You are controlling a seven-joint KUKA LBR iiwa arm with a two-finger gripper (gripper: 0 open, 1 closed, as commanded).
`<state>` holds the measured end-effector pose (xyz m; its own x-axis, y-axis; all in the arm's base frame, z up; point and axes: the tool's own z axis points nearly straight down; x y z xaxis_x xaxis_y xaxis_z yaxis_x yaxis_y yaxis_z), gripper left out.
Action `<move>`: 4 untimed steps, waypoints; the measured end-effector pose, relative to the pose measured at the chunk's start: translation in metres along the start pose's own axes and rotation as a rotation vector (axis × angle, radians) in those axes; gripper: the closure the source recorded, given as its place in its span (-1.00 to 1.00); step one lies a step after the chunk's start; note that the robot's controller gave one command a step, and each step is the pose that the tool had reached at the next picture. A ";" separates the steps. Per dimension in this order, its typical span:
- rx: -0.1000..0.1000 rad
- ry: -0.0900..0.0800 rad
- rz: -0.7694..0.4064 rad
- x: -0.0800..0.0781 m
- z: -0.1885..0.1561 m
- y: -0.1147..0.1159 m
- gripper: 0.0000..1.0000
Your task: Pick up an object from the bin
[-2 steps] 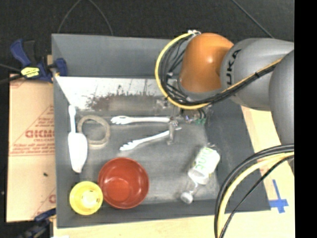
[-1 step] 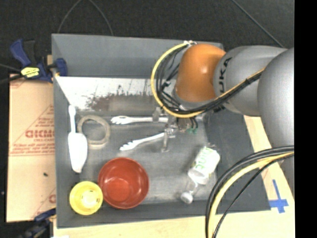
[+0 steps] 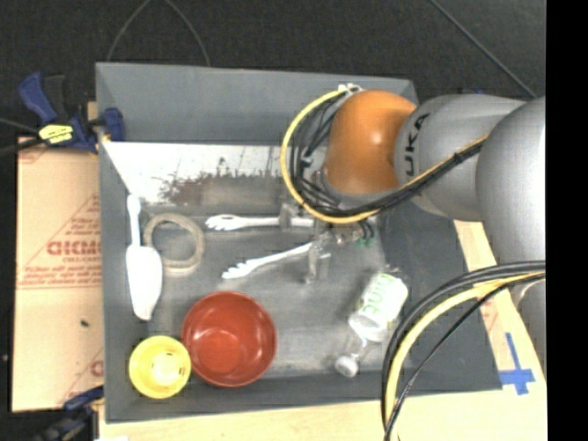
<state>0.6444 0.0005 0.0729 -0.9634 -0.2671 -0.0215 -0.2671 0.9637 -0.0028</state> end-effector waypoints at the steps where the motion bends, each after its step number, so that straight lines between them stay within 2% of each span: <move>1: -0.002 0.009 0.277 0.002 0.001 0.017 1.00; 4: -0.001 0.003 0.278 0.001 -0.008 0.017 1.00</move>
Offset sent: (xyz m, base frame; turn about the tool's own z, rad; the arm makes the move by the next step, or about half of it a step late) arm 0.0000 0.0000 0.0000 0.0000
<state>0.6387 0.0162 0.0812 -0.9998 0.0074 -0.0183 0.0073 1.0000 0.0039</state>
